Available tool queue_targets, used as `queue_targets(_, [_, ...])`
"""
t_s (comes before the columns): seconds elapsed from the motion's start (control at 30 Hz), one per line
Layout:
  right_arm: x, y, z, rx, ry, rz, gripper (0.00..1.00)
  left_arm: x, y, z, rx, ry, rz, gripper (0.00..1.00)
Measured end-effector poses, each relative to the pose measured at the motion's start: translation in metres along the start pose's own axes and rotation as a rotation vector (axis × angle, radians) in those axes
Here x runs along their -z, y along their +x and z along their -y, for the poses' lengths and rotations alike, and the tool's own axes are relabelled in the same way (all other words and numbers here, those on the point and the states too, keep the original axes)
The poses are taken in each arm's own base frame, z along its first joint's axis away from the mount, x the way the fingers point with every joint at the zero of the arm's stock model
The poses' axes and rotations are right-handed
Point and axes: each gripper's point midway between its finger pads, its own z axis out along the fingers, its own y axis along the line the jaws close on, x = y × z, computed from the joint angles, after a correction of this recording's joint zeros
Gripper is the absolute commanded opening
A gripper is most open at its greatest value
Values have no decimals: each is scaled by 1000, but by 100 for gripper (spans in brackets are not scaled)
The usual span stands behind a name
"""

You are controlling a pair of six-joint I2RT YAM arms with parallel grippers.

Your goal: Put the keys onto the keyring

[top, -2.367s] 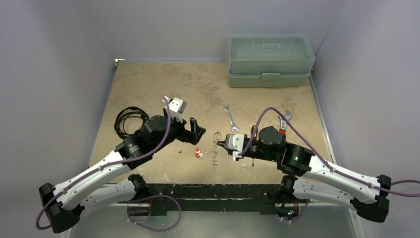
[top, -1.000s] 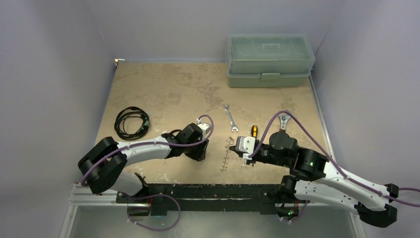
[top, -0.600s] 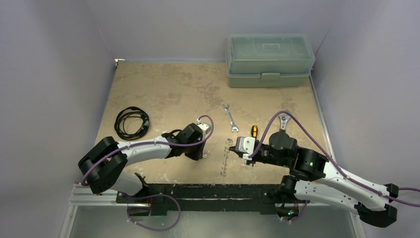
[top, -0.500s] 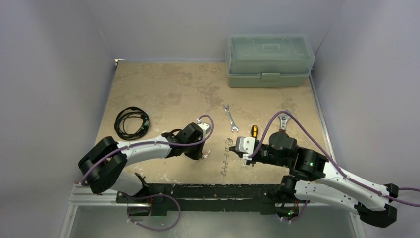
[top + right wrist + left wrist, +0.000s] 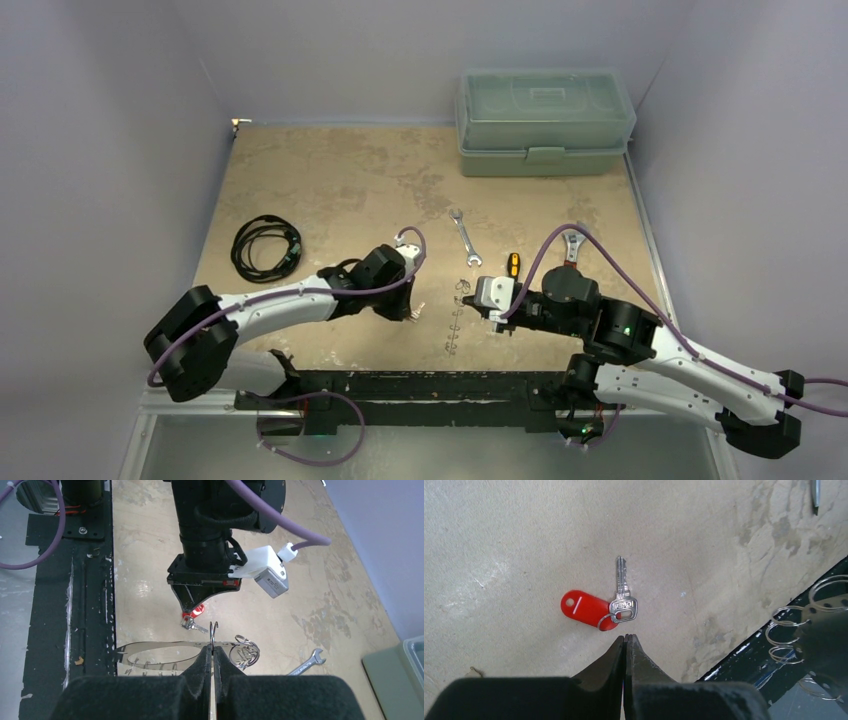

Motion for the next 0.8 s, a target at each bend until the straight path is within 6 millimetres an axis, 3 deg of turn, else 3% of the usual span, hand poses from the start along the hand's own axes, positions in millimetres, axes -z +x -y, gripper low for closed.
queue_targets(0.1, [0,0,0,0,0,1,0,6,-5,3,-8,10,15,33])
queue_targets(0.17, [-1,1,0,0,0,0,0,10,-10,2,-23,-6,30,44])
queue_targets(0.4, [-1,2,-1,0,0,-1,0,12,-17,-9,-145,-52,44,47])
queue_targets(0.6, [1,1,0,1,5,12,0,12,-20,-7,-387,5,42,45])
queue_targets(0.8, [1,-1,0,1,8,19,0,6,-14,-6,-629,71,-20,50])
